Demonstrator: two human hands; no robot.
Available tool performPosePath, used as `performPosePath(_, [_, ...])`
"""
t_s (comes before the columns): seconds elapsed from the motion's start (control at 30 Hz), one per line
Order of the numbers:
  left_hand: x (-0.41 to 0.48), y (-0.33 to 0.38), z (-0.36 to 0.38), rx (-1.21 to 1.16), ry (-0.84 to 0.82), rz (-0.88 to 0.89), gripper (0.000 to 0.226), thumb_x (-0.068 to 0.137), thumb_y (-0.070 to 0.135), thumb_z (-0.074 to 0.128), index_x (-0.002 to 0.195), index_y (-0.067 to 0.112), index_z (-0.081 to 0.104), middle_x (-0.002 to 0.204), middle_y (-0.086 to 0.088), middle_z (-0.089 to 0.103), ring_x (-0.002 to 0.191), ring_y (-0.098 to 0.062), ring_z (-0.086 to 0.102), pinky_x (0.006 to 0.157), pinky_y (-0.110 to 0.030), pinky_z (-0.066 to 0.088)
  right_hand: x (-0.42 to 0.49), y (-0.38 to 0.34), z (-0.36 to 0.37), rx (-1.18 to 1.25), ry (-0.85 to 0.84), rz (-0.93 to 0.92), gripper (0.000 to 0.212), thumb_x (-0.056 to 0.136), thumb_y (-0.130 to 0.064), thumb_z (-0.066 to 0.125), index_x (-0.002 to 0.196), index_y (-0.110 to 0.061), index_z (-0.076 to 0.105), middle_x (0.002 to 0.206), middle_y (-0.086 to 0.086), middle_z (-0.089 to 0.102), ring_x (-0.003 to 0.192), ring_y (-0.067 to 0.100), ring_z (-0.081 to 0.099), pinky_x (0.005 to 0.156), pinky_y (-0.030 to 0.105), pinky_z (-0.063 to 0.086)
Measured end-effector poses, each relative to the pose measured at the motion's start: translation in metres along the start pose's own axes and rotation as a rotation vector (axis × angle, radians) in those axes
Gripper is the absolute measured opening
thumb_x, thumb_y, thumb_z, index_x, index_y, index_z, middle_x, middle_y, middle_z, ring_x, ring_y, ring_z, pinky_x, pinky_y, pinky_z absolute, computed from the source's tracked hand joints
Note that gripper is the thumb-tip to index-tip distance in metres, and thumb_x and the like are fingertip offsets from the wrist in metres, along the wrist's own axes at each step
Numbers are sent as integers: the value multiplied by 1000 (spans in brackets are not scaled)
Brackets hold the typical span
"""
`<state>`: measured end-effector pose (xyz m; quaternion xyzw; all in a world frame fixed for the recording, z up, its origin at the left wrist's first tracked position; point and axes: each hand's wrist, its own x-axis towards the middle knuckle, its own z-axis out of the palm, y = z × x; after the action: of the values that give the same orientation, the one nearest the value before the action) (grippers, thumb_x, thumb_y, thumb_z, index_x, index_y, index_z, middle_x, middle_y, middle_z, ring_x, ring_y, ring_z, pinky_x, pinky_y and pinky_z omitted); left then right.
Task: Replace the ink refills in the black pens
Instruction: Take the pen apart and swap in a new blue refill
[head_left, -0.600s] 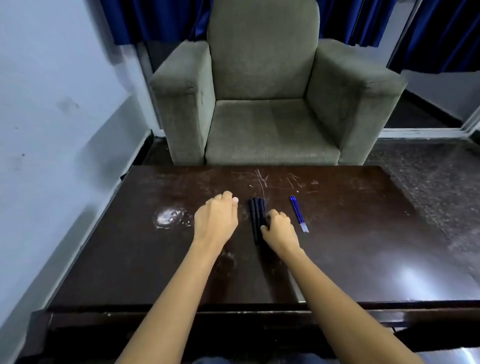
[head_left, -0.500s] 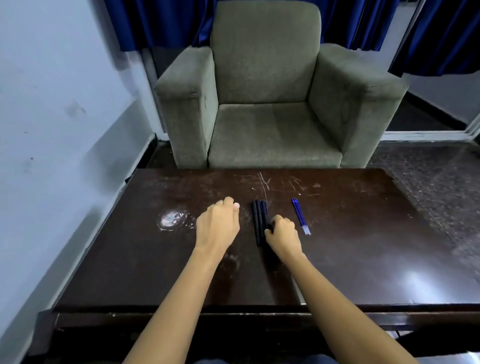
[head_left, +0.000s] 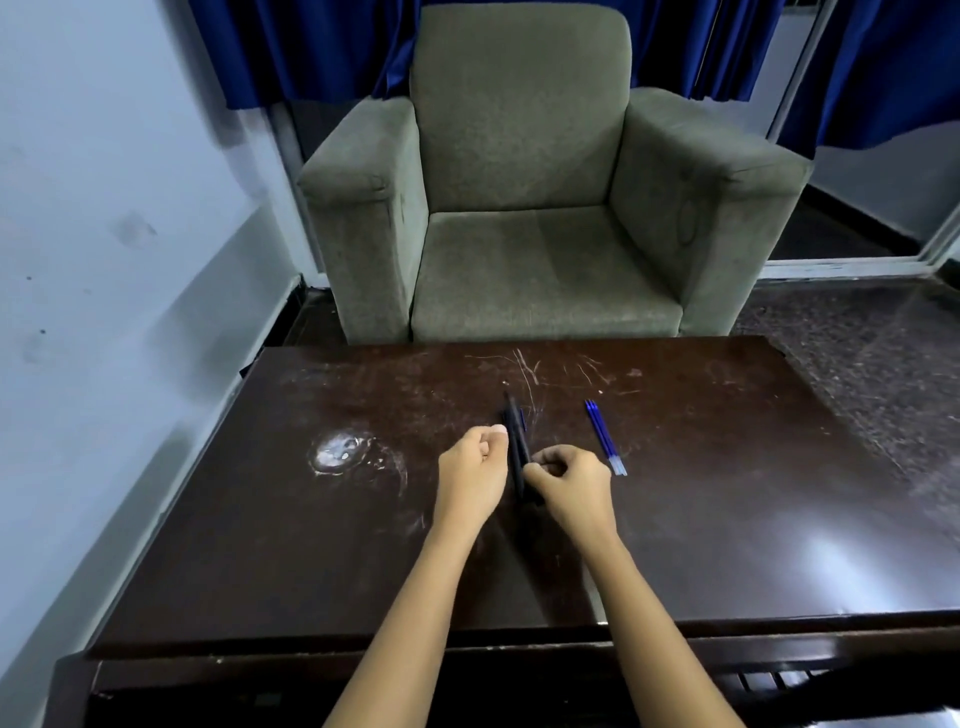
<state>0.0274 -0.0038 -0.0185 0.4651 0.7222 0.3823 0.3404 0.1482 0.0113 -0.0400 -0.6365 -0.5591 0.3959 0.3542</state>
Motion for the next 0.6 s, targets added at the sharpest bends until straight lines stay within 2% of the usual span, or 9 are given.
performPosePath(0.07, [7,0,6,-206,-26,-107,30,98,39,44,106,20,65,103,2,69,96,-15,64,88,-33,51,-11,-5,2,31,-77,-57,10,75,-13,66,84,-15,71,73,2,71,68,13,68,61,21,54])
performPosePath(0.17, [9,0,12,-511,-12,-210,24,100,23,44,104,15,66,90,1,69,82,-13,67,76,-27,55,-18,1,5,112,-116,-113,10,78,-12,68,84,-20,71,74,2,72,66,8,65,61,19,53])
performPosePath(0.27, [6,-7,16,-524,8,-206,31,102,22,37,99,15,67,75,6,56,66,-10,52,65,-25,44,-14,7,3,185,-7,-161,7,83,-22,68,90,-25,70,80,-5,72,73,4,67,69,21,55])
performPosePath(0.37, [0,-14,22,-452,-25,-180,34,100,26,37,87,22,68,65,8,49,61,-11,45,59,-28,38,0,4,2,306,51,-88,12,89,-31,62,99,-29,69,91,-9,72,85,3,67,79,25,54])
performPosePath(0.43, [-3,-15,24,-368,-67,-125,31,98,31,40,86,25,67,60,11,49,57,-8,45,58,-28,37,8,2,5,359,-2,-49,15,91,-30,61,100,-24,71,93,-5,74,87,6,68,82,29,55])
performPosePath(0.53, [-3,-13,25,-296,-116,-55,27,98,36,41,89,31,66,59,11,52,55,-6,45,55,-30,35,13,-3,11,438,-39,-51,15,90,-24,63,91,-14,73,85,8,73,78,20,67,79,36,53])
performPosePath(0.6, [-2,-11,22,-305,-123,-41,27,99,36,42,89,37,67,54,13,51,51,-5,42,52,-28,34,15,-7,14,493,-38,-23,15,90,-19,62,88,-11,74,83,10,72,78,18,65,76,35,53])
